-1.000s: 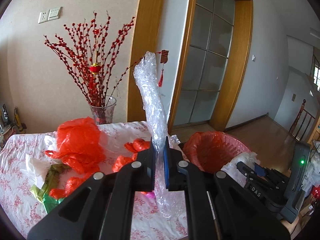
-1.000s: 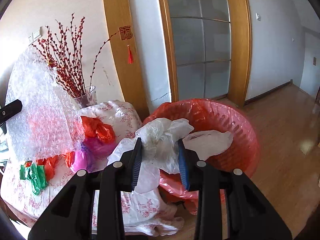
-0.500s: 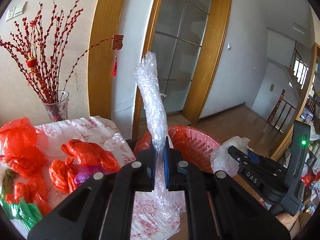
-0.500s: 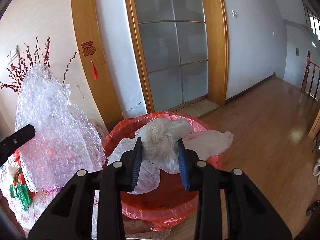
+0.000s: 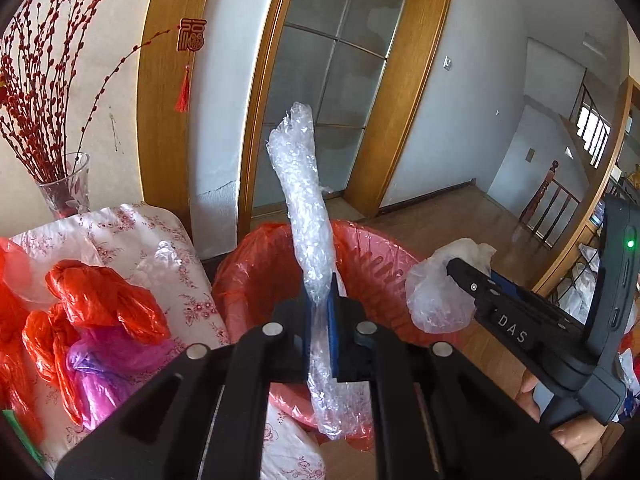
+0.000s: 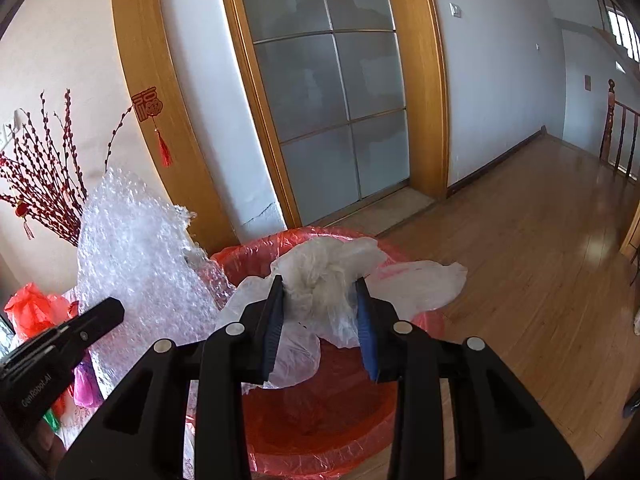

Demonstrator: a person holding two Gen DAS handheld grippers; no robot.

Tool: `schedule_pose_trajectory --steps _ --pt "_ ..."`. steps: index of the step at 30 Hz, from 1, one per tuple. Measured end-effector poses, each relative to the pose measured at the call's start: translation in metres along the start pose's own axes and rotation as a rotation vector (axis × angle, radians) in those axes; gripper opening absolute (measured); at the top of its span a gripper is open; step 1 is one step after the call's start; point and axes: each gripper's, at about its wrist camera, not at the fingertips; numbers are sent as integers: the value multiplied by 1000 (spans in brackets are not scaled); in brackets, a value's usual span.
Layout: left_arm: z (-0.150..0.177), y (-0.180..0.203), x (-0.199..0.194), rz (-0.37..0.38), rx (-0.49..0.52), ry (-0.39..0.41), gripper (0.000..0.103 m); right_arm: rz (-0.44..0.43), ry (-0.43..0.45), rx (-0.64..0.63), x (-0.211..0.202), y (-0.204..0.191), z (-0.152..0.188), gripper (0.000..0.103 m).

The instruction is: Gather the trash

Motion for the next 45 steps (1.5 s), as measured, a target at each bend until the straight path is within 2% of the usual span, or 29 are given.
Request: schedule_pose_trajectory --steps 5,7,10,16,18,27,36,45 --pt "4 -1 17 1 -4 -37 9 -4 -10 6 6 6 -1 37" --pt "5 -2 21 -6 -1 -44 15 -8 -13 15 8 8 -2 38" --pt "6 -5 23 -11 -5 -49 26 -10 -13 28 9 11 -3 48" --pt "13 -14 17 -42 -16 -55 33 12 -21 27 10 16 1 55" --pt "18 -19 9 -73 -19 -48 37 25 -10 9 8 14 4 58" --pt "47 -46 -48 -262 -15 -19 46 35 6 -147 -5 -15 33 58" --pt "88 -94 -116 -491 -36 -11 52 -89 -70 -231 -8 -68 68 58" --pt "122 -142 -162 -596 -139 -21 52 -220 -176 -317 -4 -134 111 56"
Point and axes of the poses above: each gripper's, at about its wrist camera, not at the fingertips, and x roughly the way its jaws point, y to its right, z to its underside, and after that the axes turned 15 degrees about x, right-handed
